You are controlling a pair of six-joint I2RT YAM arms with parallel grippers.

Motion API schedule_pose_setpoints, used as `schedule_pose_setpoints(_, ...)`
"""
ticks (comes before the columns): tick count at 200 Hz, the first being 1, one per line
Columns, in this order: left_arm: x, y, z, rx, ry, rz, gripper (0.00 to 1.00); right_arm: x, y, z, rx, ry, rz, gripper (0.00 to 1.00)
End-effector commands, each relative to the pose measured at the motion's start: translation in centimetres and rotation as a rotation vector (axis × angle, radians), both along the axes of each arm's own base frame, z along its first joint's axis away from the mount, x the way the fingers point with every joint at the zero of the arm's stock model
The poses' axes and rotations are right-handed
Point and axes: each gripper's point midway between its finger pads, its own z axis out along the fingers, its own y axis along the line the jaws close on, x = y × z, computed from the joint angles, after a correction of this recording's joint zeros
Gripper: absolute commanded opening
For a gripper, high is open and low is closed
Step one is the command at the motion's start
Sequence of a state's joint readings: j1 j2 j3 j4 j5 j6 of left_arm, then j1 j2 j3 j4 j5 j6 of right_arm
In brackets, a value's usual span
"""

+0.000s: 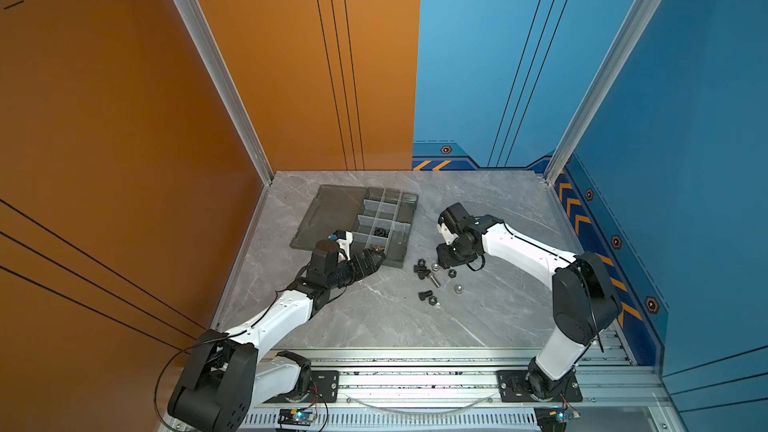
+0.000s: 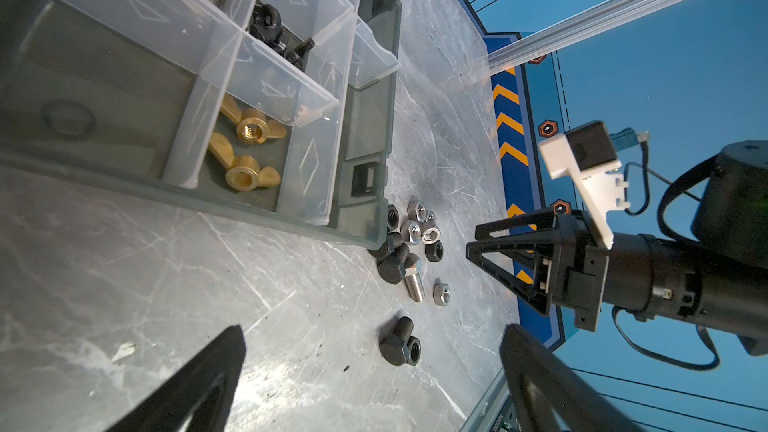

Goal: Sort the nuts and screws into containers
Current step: 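Move the open right gripper back over the pile of bolts and nuts, then lower the right gripper and close on a small silver hex nut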

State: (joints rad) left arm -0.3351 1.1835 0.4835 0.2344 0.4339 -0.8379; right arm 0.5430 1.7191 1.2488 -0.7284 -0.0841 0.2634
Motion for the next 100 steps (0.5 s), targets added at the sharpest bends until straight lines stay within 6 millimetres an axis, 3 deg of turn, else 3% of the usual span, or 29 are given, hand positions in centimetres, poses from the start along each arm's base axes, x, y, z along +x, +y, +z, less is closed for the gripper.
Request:
schedule_pose_setpoints(1, 0.4, -0.2, 1.3, 0.01, -0.037, -0.002, 0.98, -1.8, -2.0, -0.3, -0.05, 0.041, -0.071, 0.53)
schedule_pose_setpoints(41, 0.5, -0.2, 1.1, 0.013, -0.03, -0.001, 0.98, -3.9, -3.9, -1.0, -0.098, 0.089, -0.124, 0.56)
schedule_pose_setpoints(100, 0.9, -0.7, 1.0, 0.01, -0.024, -0.018, 0.98, -5.9, -4.0, -2.7, -0.08, 0.153, -0.173, 0.56)
